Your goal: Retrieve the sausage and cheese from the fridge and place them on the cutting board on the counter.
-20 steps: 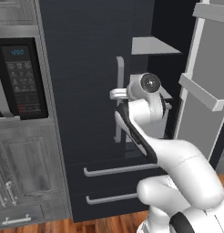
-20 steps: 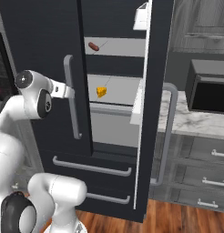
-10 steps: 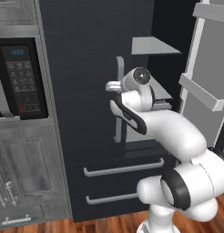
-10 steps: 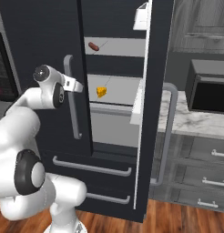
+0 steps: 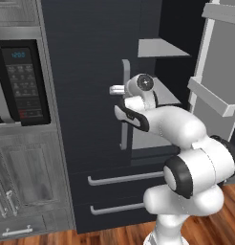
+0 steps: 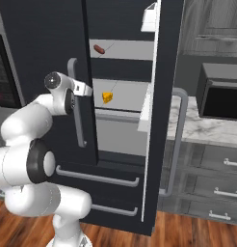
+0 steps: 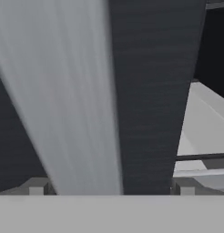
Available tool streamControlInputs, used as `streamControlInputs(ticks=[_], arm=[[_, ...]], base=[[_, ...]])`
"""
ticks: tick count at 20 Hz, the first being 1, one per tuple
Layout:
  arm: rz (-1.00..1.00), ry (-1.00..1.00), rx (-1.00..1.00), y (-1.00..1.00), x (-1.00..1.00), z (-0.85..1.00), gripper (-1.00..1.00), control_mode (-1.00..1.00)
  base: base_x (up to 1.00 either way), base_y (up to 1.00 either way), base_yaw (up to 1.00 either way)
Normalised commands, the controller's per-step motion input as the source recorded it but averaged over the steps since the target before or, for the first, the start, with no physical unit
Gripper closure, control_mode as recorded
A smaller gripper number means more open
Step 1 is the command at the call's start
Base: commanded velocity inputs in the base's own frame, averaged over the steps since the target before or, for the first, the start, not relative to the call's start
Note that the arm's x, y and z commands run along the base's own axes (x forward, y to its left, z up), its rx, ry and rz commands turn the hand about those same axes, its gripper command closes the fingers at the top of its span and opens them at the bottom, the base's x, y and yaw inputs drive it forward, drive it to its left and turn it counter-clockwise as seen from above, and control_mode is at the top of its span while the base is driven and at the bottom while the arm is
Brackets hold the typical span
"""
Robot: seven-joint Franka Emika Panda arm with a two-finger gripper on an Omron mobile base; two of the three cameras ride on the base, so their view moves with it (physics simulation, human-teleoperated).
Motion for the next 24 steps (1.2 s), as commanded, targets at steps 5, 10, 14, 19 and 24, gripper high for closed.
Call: streamControlInputs(ticks=[5,10,14,19,24], arm=[[-0.02,-0.07,0.0,0.22,0.67,-0.17,-1.0,-1.0],[-0.04,-0.11,-0.01,0.17,0.41,-0.03,1.0,-1.0],[0.0,0.0,0.0,0.0,-0.02,0.0,1.0,-1.0],[-0.04,0.0,0.0,0.4,-0.75,0.11,1.0,-1.0],[-0.1,0.03,0.0,0.66,-1.0,0.15,1.0,-1.0]], base=[[0.0,0.0,0.0],[0.0,0.0,0.0],[0.0,0.0,0.0],[0.0,0.0,0.0],[0.0,0.0,0.0]])
